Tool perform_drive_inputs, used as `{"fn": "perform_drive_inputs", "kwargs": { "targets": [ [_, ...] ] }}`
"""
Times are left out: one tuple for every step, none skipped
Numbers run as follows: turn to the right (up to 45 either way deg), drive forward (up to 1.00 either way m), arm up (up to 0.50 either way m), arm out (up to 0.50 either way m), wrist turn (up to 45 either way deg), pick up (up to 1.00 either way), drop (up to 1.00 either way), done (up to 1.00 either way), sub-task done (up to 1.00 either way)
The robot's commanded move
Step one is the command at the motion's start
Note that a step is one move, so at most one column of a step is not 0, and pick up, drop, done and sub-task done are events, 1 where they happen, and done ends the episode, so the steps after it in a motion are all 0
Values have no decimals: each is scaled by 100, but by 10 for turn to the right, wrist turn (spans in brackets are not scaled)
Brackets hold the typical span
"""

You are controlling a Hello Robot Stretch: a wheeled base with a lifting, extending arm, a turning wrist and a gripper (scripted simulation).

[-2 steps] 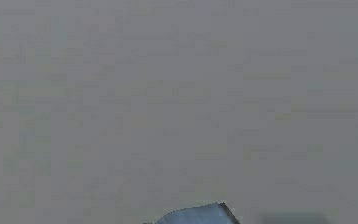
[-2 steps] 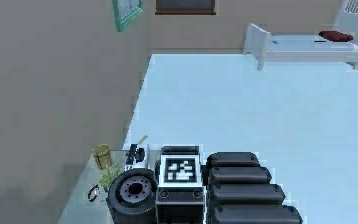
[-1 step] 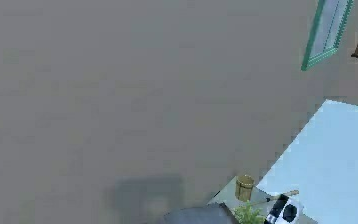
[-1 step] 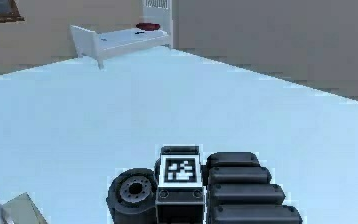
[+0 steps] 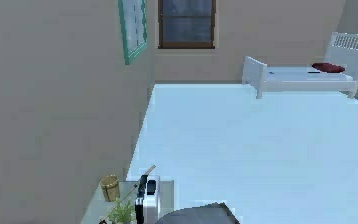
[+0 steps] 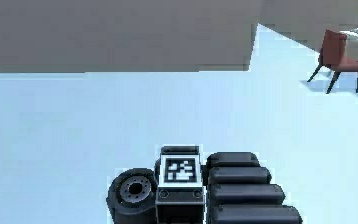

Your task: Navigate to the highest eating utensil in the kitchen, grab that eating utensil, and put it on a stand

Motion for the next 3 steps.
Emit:
{"fn": "perform_drive_inputs", "kwargs": {
  "targets": [
    [450, 0, 0, 0, 0, 0, 0, 0, 0],
    [420, 0, 0, 0, 0, 0, 0, 0, 0],
    [0, 15, 0, 0, 0, 0, 0, 0, 0]
  ]
}}
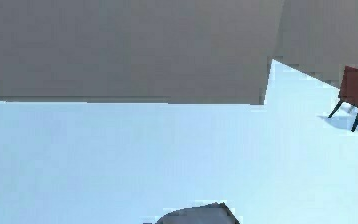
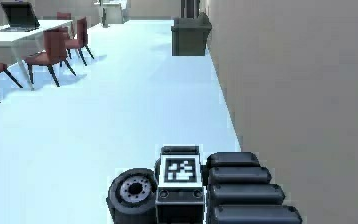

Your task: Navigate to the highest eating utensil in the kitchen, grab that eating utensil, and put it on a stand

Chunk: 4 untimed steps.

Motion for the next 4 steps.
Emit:
{"fn": "perform_drive_inputs", "kwargs": {
  "targets": [
    [-450, 0, 0, 0, 0, 0, 0, 0, 0],
    [-300, 0, 0, 0, 0, 0, 0, 0, 0],
    [0, 5, 0, 0, 0, 0, 0, 0, 0],
    [-450, 0, 0, 0, 0, 0, 0, 0, 0]
  ]
}}
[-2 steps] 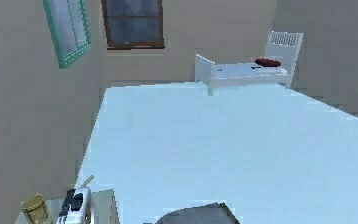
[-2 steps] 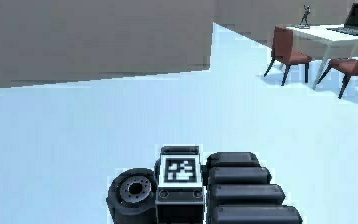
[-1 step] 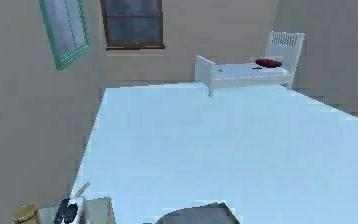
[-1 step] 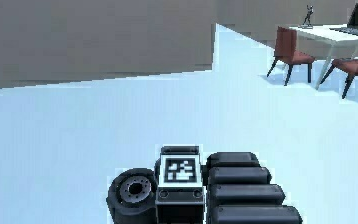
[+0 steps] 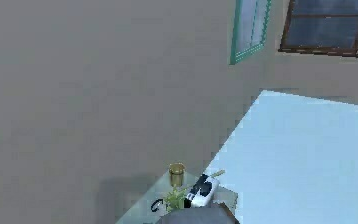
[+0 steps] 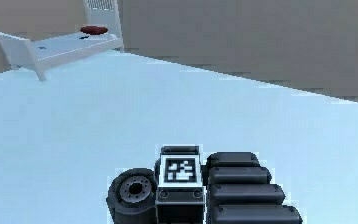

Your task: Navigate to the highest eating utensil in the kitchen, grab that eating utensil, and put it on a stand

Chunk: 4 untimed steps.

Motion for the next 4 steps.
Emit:
{"fn": "perform_drive_inputs", "kwargs": {
  "targets": [
    [390, 0, 0, 0, 0, 0, 0, 0, 0],
    [-330, 0, 0, 0, 0, 0, 0, 0, 0],
    [-30, 0, 0, 0, 0, 0, 0, 0, 0],
    [360, 0, 0, 0, 0, 0, 0, 0, 0]
  ]
}}
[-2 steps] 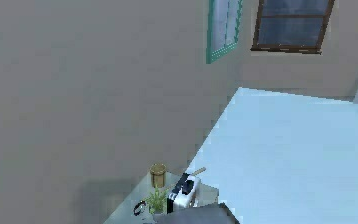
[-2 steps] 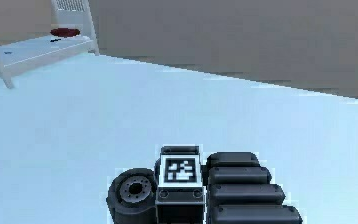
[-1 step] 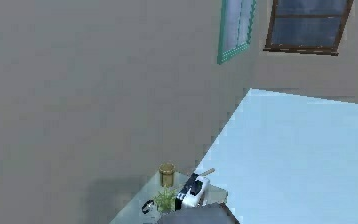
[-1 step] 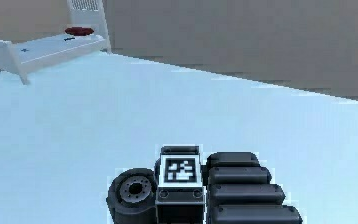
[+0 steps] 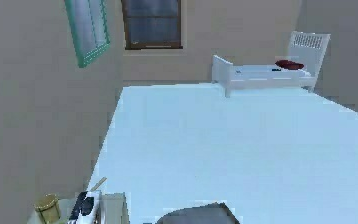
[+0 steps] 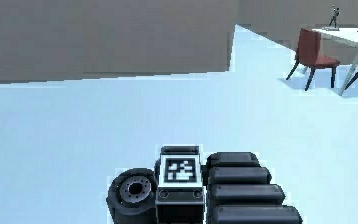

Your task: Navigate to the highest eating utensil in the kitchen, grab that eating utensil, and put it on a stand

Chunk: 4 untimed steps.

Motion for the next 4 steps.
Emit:
{"fn": "perform_drive_inputs", "kwargs": {
  "targets": [
    [-360, 0, 0, 0, 0, 0, 0, 0, 0],
    [390, 0, 0, 0, 0, 0, 0, 0, 0],
    [0, 30, 0, 0, 0, 0, 0, 0, 0],
    [-90, 0, 0, 0, 0, 0, 0, 0, 0]
  ]
}}
